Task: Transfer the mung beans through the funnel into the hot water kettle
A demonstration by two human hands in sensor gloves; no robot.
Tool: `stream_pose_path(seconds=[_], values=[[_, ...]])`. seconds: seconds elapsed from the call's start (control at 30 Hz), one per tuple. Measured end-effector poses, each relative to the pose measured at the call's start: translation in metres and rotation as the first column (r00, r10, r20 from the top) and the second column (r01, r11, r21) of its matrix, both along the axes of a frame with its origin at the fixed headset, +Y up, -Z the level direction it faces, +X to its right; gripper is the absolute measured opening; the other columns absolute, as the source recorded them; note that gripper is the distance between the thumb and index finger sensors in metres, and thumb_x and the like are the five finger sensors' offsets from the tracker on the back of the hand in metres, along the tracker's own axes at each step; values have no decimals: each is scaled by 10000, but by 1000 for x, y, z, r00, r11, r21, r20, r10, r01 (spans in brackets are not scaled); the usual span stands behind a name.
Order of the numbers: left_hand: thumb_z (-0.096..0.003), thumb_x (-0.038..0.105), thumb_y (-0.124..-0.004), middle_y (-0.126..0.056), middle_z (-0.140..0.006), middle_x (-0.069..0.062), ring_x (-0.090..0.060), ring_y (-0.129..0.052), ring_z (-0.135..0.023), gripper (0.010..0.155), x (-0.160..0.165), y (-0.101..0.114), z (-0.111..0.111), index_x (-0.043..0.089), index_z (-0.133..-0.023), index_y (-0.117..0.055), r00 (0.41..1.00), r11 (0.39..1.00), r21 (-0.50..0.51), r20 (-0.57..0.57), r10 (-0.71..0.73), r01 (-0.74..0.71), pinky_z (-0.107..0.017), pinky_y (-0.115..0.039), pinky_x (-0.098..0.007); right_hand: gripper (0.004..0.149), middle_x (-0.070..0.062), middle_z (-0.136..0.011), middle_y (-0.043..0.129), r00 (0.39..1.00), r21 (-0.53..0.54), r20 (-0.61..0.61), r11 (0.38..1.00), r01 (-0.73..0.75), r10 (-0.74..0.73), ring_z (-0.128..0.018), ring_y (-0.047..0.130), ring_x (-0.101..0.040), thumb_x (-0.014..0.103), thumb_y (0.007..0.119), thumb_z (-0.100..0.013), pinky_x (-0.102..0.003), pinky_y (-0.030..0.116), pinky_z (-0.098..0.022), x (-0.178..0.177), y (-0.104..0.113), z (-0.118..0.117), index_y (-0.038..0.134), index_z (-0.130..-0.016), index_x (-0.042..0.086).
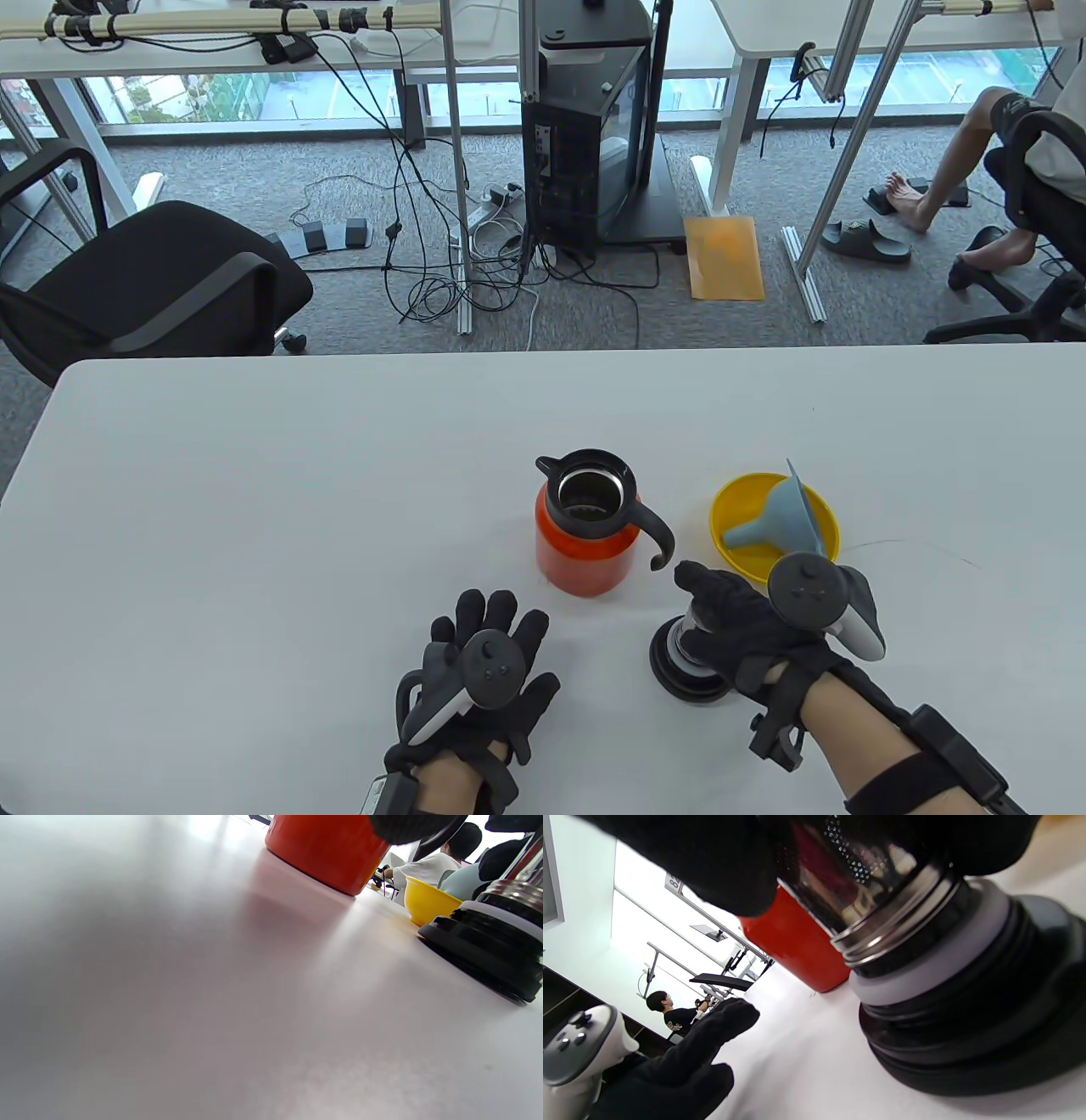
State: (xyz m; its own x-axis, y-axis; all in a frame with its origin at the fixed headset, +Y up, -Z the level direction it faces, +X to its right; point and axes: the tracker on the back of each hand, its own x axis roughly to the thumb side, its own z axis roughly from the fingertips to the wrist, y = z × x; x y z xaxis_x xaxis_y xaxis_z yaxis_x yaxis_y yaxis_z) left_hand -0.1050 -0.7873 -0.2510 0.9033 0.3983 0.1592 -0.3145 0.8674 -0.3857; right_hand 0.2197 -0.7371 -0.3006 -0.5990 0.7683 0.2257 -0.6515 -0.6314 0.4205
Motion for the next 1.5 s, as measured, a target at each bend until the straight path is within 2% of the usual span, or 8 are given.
stream_pose_path(seconds=[0.2, 0.33, 0.5, 0.6, 0.87, 1.1, 1.33, 1.5], values=[[-464, 597, -648, -7, -1153, 29, -334, 84, -1036, 776, 1, 9, -2, 405, -1091, -232, 1000, 1000, -16, 2, 27, -27, -704, -26, -610, 773, -345, -975, 483, 992, 37, 93, 996, 79, -82, -780, 747, -599, 343, 827, -502, -635, 748, -474, 16, 15, -5, 447, -1083, 3], [-456, 611, -671, -17, -1157, 24, -353, 45, -1054, 797, 5, 26, -3, 416, -1088, -226, 990, 990, -14, 11, 142, -141, -712, -49, -615, 778, -337, -954, 543, 966, 62, 168, 980, 187, -195, -728, 823, -565, 386, 824, -501, -602, 794, -435, 28, 25, -6, 481, -1073, -14], [-420, 654, -732, -25, -1157, -1, -415, -107, -1094, 883, 18, 42, -3, 421, -1084, -199, 945, 942, -121, 63, 320, -311, -741, -151, -638, 777, -334, -944, 563, 920, 69, 226, 947, 314, -321, -700, 858, -543, 412, 808, -508, -581, 815, -415, 34, 30, -5, 491, -1070, -21], [-390, 699, -763, 5, -1151, -16, -450, -148, -1101, 999, 29, 45, -1, 445, -1049, -57, 907, 901, -179, 82, 414, -395, -751, -229, -667, 772, -336, -943, 562, 884, 49, 241, 915, 401, -400, -694, 866, -538, 418, 795, -516, -572, 822, -412, 32, 29, -3, 491, -1069, -26], [-314, 779, -826, 109, -1114, -8, -484, -231, -1111, 1159, 56, 39, 2, 502, -959, 96, 702, 686, -240, 25, 712, -687, -725, -463, -724, 770, -339, -942, 557, 838, -2, 216, 859, 513, -500, -702, 895, -487, 435, 761, -529, -547, 846, -410, 13, 22, 2, 482, -1066, -42], [-350, 730, -889, 138, -1091, -17, -396, -197, -1097, 1241, 66, 40, 6, 466, -906, 189, 688, 691, -166, 85, 721, -704, -732, -387, -737, 772, -348, -913, 598, 835, -30, 225, 853, 521, -502, -660, 946, -456, 458, 745, -529, -514, 882, -390, 1, 15, 5, 508, -1051, -58], [-405, 676, -912, -17, -1106, -32, -459, -293, -1014, 1171, 62, 36, 9, 477, -958, 101, 579, 587, -65, 108, 808, -807, -771, -587, -576, 790, -354, -893, 634, 825, -45, 233, 841, 539, -515, -643, 980, -431, 478, 753, -521, -504, 905, -378, -7, 6, 7, 526, -1037, -75], [-396, 694, -921, -69, -1107, -55, -474, -353, -983, 1123, 55, 43, 10, 508, -998, 8, 549, 556, -56, 103, 829, -829, -739, -660, -564, 820, -401, -979, 431, 858, -13, 157, 867, 497, -490, -779, 740, -614, 489, 685, -551, -659, 726, -477, -10, 16, 12, 419, -1071, -87]])
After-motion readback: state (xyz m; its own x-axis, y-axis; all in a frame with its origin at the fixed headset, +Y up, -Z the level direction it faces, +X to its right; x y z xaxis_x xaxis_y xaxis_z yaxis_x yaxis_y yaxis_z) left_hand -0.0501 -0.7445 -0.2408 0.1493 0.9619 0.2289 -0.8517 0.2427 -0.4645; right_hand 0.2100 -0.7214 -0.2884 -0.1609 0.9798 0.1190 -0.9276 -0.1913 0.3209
